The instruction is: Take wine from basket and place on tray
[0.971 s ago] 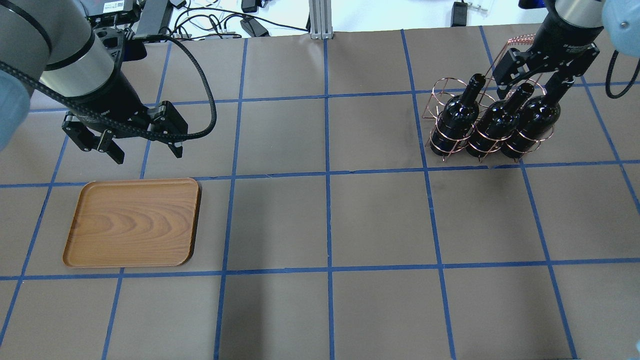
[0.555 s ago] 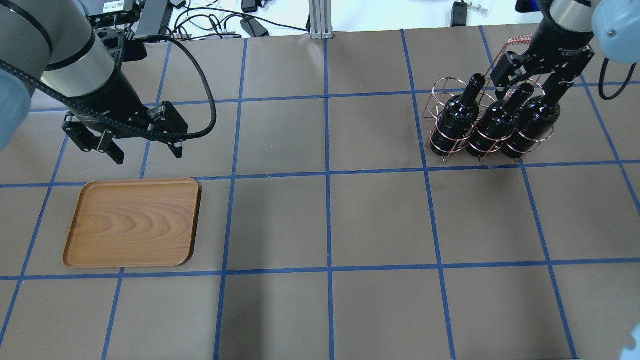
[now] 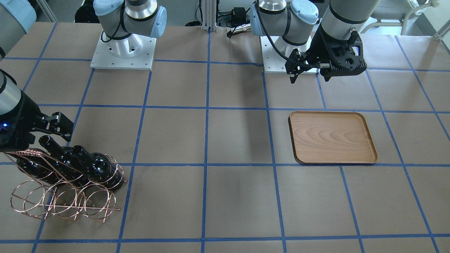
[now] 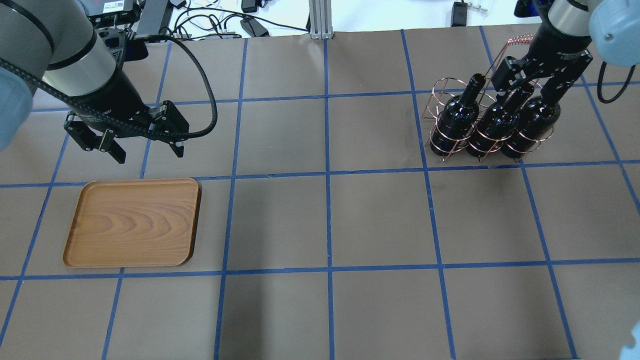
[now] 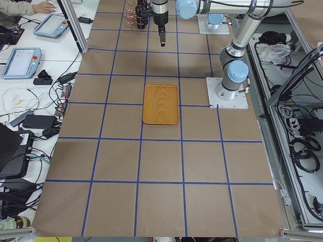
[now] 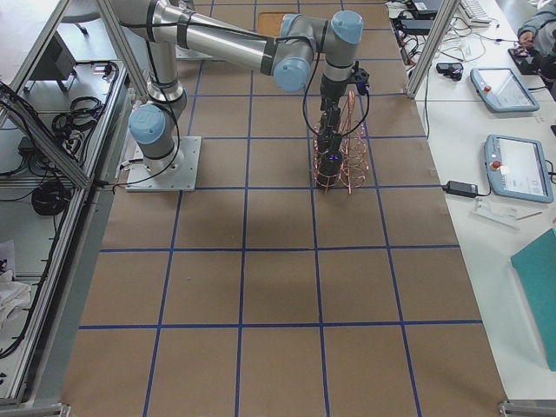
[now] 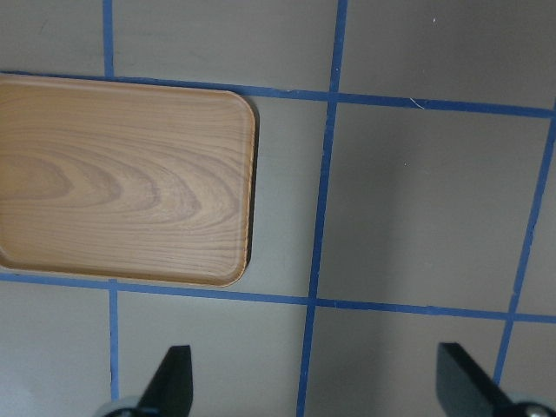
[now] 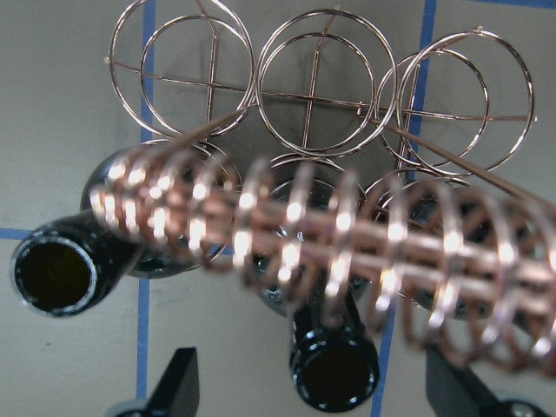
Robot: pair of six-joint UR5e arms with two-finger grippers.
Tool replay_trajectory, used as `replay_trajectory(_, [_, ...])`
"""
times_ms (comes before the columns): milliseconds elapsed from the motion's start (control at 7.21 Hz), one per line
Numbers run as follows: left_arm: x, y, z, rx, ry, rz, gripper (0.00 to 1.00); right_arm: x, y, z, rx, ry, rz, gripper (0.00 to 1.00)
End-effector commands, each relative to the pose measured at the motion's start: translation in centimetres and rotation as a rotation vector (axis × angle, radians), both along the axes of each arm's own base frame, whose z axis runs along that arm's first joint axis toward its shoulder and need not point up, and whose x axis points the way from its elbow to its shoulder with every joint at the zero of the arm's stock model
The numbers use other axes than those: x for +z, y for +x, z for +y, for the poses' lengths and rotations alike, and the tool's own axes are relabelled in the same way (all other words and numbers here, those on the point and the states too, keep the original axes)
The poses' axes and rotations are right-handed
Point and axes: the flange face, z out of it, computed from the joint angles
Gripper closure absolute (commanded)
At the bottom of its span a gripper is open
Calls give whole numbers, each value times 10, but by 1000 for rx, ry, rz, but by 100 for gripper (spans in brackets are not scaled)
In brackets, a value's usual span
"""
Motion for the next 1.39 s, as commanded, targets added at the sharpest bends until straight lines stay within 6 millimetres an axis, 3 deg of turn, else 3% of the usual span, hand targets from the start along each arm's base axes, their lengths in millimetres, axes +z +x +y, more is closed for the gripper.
replay_trajectory(0, [0,1,0,0,2,-4,0,-5,-1,-2,1,2,1,8])
replay_trajectory(1249, [-2,1,-1,1,5,-3,0,-4,-1,-3,-1,1,2,11])
